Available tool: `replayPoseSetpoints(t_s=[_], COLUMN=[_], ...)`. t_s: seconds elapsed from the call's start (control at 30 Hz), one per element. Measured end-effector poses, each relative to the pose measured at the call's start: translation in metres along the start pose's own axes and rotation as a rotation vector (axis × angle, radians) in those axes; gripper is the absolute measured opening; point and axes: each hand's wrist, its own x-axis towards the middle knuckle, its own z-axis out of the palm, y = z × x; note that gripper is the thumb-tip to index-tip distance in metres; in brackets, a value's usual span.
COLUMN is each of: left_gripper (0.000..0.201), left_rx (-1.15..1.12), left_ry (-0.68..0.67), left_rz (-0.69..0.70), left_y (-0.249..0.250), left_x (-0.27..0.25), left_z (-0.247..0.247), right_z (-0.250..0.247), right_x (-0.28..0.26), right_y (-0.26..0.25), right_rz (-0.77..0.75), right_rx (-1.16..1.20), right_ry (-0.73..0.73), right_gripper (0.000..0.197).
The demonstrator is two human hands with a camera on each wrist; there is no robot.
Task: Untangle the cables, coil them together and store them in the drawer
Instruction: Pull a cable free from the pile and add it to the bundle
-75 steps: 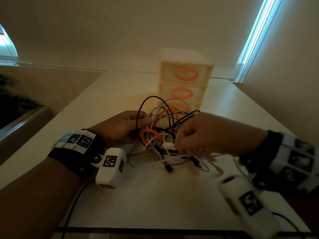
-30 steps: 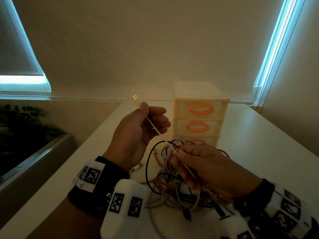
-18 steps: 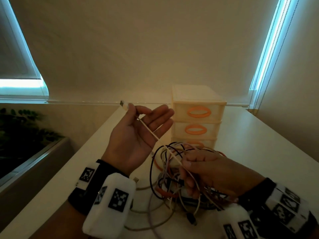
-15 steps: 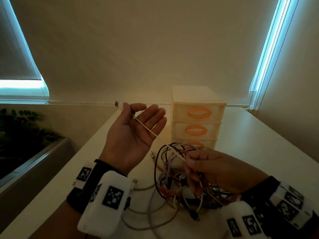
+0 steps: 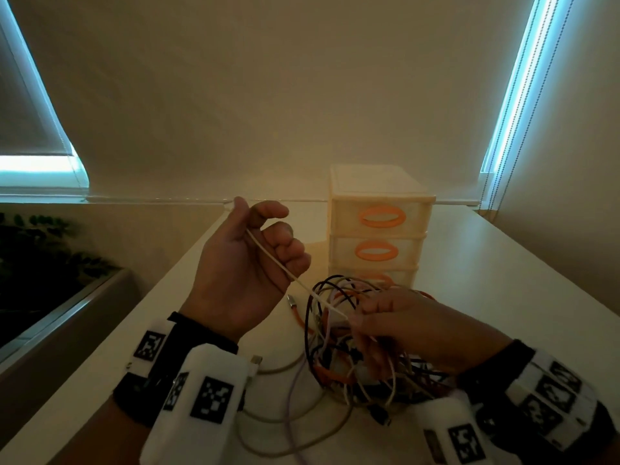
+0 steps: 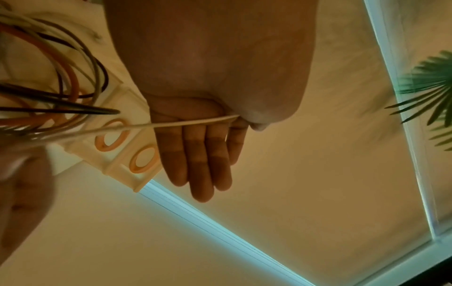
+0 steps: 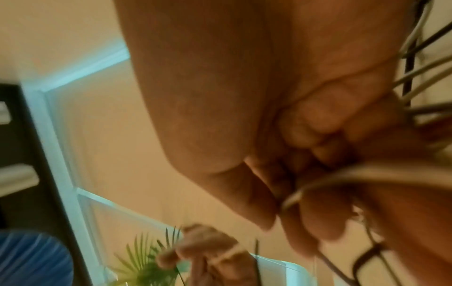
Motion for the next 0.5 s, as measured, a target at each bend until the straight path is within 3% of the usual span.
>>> replayPoseSetpoints(t_s=[0.07,0.1,0.17,0.3,0.4,0.5], left_gripper=[0.054,0.055,0.057,0.058,0.049,0.047], left_rx=[-0.015,-0.028,-0.060,0.010,0.212,0.306], left_ry=[-0.027,-0.049,-0.128,-0.363,-0.376,-0.326], left_rz=[-0.002,-0.010,-0.067,-0.312,-0.448,-0.471], left_y=[0.002,0.002,0.000,-0.014,-0.024,-0.025], left_x=[0.000,-0.001,-0.001,-0.005,-0.007,-0.007], left_z=[-0.002,-0.002,-0.004,-0.002,0.003,0.005], right_z=[-0.009,-0.013,-0.019,-0.011,0.004,0.012], right_x=[-0.004,-0.005,-0.003,0.006,0.015,0.017], right_y=[0.001,0.003,0.003,-0.006,-0.008,-0.014], right_rz=[0.047,0.065,0.052,-0.178,-0.313,-0.409], right_rx=[0.179,0.250,0.223,-0.029,-0.042,-0.074], right_ry=[-0.106,-0.086,0.092,0.585,0.693,0.743], right_gripper=[0.030,0.027,0.027,0.024,0.019,0.016])
